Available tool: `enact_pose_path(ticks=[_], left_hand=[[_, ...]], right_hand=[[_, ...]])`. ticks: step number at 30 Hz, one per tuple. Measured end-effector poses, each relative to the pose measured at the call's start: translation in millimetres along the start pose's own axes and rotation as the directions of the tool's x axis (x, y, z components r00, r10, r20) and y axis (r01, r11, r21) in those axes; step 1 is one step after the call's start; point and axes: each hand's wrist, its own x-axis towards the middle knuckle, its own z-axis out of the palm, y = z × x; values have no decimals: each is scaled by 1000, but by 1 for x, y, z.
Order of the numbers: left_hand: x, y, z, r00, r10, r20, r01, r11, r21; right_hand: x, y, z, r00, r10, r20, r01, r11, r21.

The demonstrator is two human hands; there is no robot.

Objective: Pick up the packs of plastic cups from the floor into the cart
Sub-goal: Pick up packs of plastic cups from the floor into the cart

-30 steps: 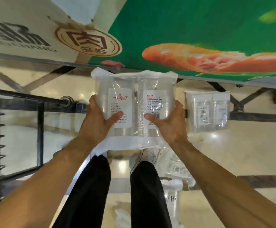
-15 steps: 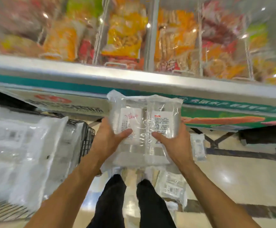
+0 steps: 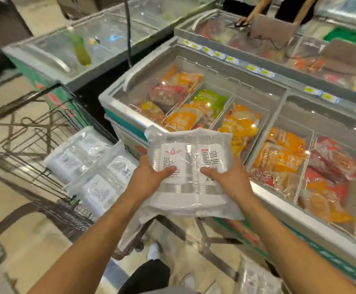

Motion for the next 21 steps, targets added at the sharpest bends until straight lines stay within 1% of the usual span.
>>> enact_pose_path(ticks=[3, 6, 9, 11, 12, 13, 14, 15, 17, 19, 21], left_hand=[[10, -4, -43, 994, -60, -94, 55, 997, -57], [21, -17, -88, 977, -114, -181, 98, 990, -97], [29, -36, -131, 949, -180, -259, 148, 979, -138], [36, -55, -159, 926, -226, -303, 182, 969, -166], [40, -63, -174, 915, -246, -319, 200, 965, -170], [44, -72, -187, 904, -257, -341, 205, 962, -181], [49, -85, -198, 889, -282, -361, 221, 954, -202], [53, -94, -210, 874, -305, -378, 229, 945, -232], [63, -112, -226, 861, -340, -379, 251, 931, -264], [78, -128, -243, 827, -376, -418, 269, 917, -294], [97, -142, -257, 793, -414, -447, 288, 902, -323]], right_hand=[[30, -43, 30, 994, -60, 96, 67, 995, -77], [54, -90, 71, 975, -160, 153, 173, 982, -76], [72, -128, 117, 940, -211, 268, 235, 970, -61], [87, -147, 155, 923, -228, 310, 262, 962, -72], [97, -154, 176, 909, -233, 345, 275, 958, -79], [123, -147, 204, 883, -238, 405, 292, 953, -78], [128, -156, 220, 877, -224, 425, 293, 951, -103], [122, -182, 233, 865, -220, 452, 307, 943, -130], [122, -209, 254, 846, -210, 490, 299, 948, -110], [132, -232, 285, 784, -247, 569, 353, 932, -81], [151, -245, 322, 759, -257, 598, 391, 914, -104]])
